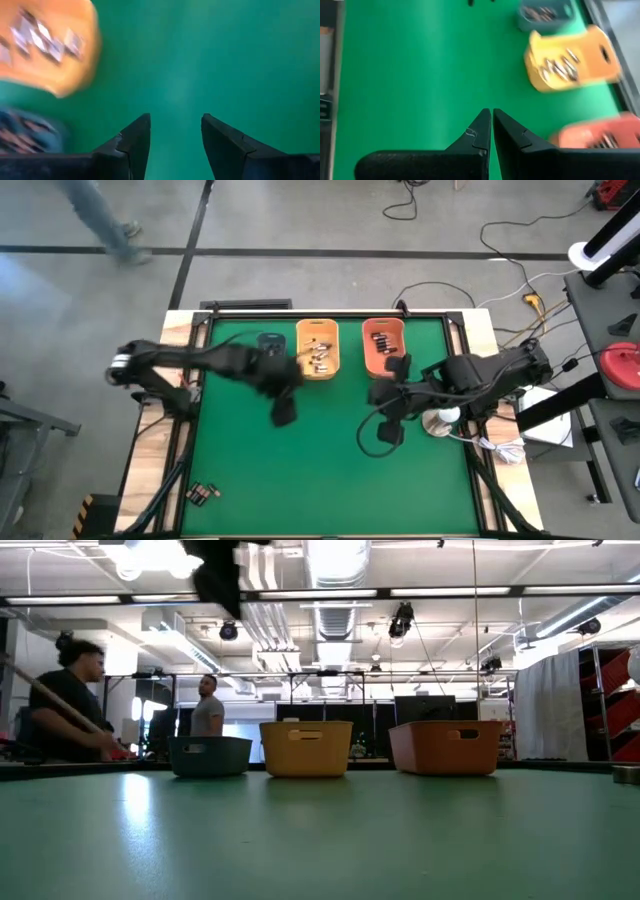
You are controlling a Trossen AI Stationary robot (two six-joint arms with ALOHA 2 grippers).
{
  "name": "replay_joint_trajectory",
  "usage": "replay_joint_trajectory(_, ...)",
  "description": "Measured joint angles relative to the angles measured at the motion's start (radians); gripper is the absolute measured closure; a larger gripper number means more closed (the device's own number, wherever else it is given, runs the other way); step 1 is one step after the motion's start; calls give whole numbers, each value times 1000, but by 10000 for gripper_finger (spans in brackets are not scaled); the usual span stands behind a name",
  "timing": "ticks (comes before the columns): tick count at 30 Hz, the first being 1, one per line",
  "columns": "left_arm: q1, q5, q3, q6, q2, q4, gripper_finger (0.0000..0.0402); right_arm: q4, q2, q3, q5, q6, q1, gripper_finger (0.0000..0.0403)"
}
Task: Sort batteries
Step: Put the black battery into the orange bin
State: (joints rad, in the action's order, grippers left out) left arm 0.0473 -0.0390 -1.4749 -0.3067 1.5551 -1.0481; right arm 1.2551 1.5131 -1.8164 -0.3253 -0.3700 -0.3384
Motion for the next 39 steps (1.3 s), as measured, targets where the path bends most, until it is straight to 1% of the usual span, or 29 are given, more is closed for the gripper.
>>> replay_joint_trajectory(4, 196, 1, 176, -257, -133, 1, 247, -178, 0, 88, 39, 67, -20, 390)
replay_joint_trajectory(7, 366, 0, 300, -476, -200, 13, 247, -269, 1, 151, 46, 75, -31, 390)
replay_joint_trajectory(10, 533, 5, 390, -674, -217, 28, 247, -340, 1, 210, 45, 75, -36, 390)
replay_joint_trajectory(12, 640, 6, 420, -741, -205, 43, 247, -370, 1, 241, 46, 82, -36, 390)
replay_joint_trajectory(15, 778, -13, 429, -726, -151, 50, 247, -395, 1, 271, 45, 109, -35, 390)
replay_joint_trajectory(18, 877, -18, 429, -682, -90, 51, 247, -400, 1, 275, 46, 118, -34, 390)
replay_joint_trajectory(21, 937, 38, 428, -663, -35, 82, 247, -401, 1, 265, 45, 79, -36, 390)
replay_joint_trajectory(23, 960, 66, 429, -660, -8, 123, 247, -382, 1, 260, 46, 38, -37, 390)
replay_joint_trajectory(26, 978, 65, 428, -620, 27, 177, 247, -358, 1, 256, 46, 7, -43, 390)
replay_joint_trajectory(30, 978, 65, 429, -543, 70, 176, 247, -321, 1, 256, 51, -31, -55, 390)
replay_joint_trajectory(34, 978, 76, 441, -466, 101, 174, 247, -297, 1, 256, 88, -55, -60, 390)
replay_joint_trajectory(39, 977, 98, 497, -458, 107, 172, 247, -294, 1, 256, 91, -76, -61, 390)
